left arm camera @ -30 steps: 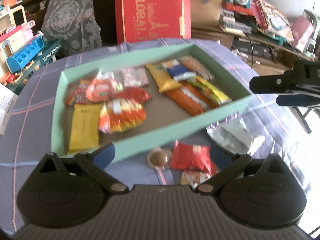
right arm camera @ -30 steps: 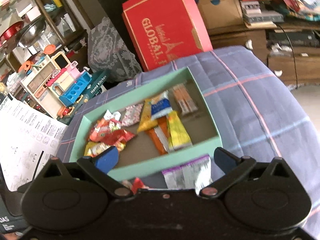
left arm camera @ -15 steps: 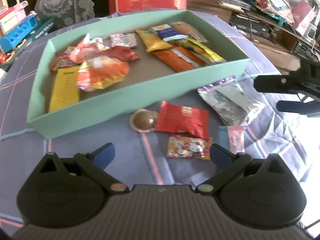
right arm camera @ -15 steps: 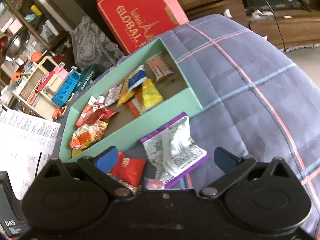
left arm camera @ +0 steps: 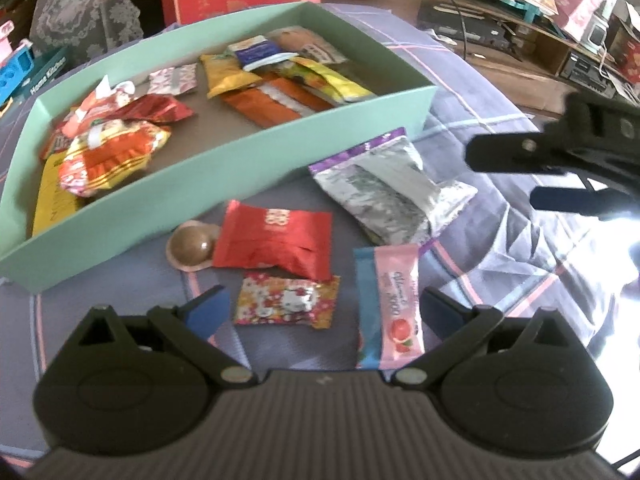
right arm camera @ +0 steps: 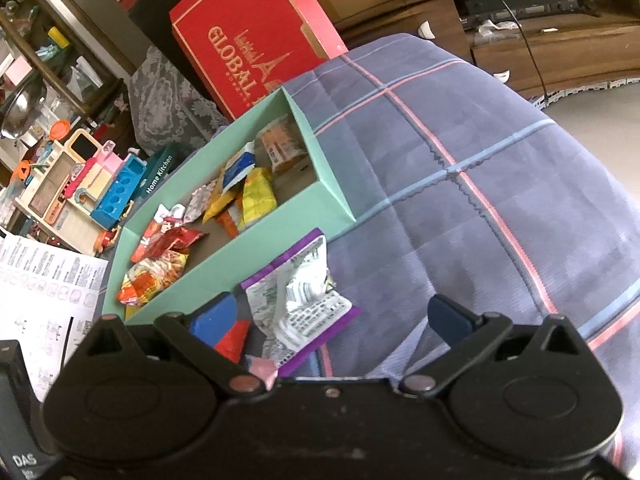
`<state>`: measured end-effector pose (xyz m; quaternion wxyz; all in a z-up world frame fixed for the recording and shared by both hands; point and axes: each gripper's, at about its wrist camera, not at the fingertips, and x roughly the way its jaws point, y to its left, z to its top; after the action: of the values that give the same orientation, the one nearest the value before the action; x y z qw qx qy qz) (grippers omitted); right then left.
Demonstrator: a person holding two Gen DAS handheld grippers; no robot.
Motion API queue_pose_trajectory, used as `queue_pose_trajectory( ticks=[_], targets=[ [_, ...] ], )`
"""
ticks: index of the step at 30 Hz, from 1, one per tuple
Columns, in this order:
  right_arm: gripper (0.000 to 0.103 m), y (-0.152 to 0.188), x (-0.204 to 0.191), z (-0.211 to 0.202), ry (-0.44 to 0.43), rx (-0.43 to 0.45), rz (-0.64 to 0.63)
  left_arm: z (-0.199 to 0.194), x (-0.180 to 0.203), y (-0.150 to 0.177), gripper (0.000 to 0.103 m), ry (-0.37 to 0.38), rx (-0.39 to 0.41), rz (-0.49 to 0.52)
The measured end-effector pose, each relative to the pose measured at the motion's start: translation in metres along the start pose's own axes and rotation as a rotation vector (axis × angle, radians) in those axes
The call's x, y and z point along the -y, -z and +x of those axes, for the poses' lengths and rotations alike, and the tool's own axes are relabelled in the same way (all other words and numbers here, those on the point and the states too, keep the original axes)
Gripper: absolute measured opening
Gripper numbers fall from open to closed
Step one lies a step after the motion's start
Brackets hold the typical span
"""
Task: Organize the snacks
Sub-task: 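Grasp purple-trimmed white bag with right tool while left tool grasps pink-blue candy stick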
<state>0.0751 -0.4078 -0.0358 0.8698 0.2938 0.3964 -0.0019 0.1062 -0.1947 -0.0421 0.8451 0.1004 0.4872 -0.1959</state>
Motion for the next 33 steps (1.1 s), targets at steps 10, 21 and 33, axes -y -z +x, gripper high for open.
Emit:
queue_pose_trajectory(
  ticks=[10,21,33],
  targets=[
    [0.103,0.001,-0.006,0.014,0.009,-0.024,-0.013,-0.004,0.018,0.006,0.040,0.098,0.016,0.077],
    [0.103,-0.003,-0.030,0.027,0.031,-0.040,-0.111,-0.006,-0.020,0.023,0.034,0.064,0.001,0.024],
    [0.085,0.007,-0.081,0.078,0.100,-0.119,-0.368,-0.019,-0.071,0.041,0.035,-0.016,0.025,-0.109]
  ],
)
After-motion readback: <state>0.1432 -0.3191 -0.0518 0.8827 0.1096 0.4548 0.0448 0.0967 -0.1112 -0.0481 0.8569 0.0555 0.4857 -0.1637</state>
